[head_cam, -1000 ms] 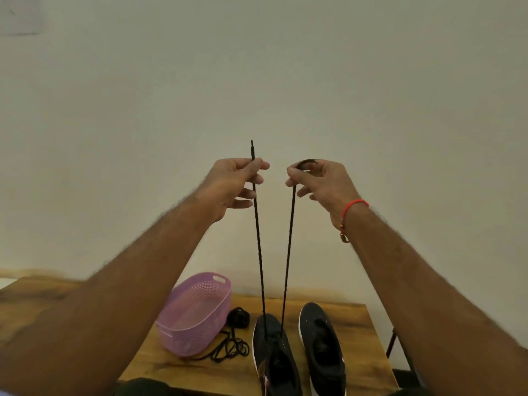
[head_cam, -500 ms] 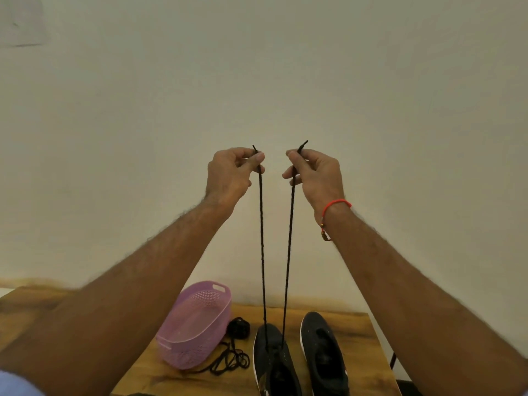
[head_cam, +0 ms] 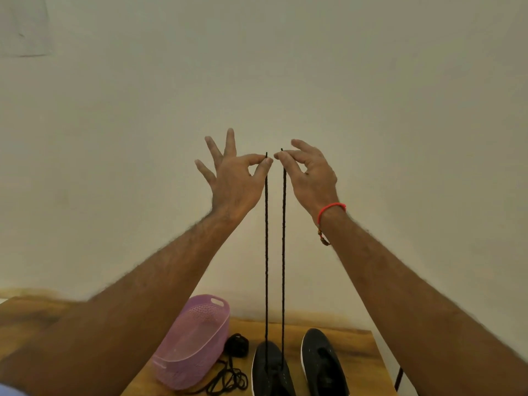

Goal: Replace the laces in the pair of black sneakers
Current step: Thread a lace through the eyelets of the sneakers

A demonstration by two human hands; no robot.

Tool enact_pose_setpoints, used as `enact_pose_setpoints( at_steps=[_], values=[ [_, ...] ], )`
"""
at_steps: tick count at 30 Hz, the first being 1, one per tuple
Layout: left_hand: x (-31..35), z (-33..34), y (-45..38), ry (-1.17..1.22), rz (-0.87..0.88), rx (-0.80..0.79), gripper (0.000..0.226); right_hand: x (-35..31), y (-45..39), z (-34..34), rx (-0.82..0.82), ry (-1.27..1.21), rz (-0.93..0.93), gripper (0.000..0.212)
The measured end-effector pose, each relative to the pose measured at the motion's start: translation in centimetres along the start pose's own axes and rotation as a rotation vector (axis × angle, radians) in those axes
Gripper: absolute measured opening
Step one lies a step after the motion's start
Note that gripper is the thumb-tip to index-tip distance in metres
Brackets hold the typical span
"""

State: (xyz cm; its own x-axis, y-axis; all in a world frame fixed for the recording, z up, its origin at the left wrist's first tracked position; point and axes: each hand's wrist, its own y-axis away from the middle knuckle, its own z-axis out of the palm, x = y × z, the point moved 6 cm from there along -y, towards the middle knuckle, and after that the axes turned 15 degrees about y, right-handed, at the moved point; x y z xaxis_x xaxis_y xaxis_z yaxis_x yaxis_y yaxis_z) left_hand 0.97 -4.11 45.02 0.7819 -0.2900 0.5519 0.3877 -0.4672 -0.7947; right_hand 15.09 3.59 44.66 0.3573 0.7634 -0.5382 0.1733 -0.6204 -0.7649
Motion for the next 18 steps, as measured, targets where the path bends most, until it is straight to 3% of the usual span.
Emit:
enact_pose_setpoints(
  at_steps=[13,18],
  values=[
    [0.1,0.1,-0.7,-0.032,0.034,-0.009,0.035,0.3,-0.6,0.8,-0.037,0.002,-0.021,0.026],
    [-2.0,0.2,-0.5,-0.020,-0.007,-0.101,0.026,2.7,-0.9,1.0,0.030,-0.053,0.024,0.029]
  ],
)
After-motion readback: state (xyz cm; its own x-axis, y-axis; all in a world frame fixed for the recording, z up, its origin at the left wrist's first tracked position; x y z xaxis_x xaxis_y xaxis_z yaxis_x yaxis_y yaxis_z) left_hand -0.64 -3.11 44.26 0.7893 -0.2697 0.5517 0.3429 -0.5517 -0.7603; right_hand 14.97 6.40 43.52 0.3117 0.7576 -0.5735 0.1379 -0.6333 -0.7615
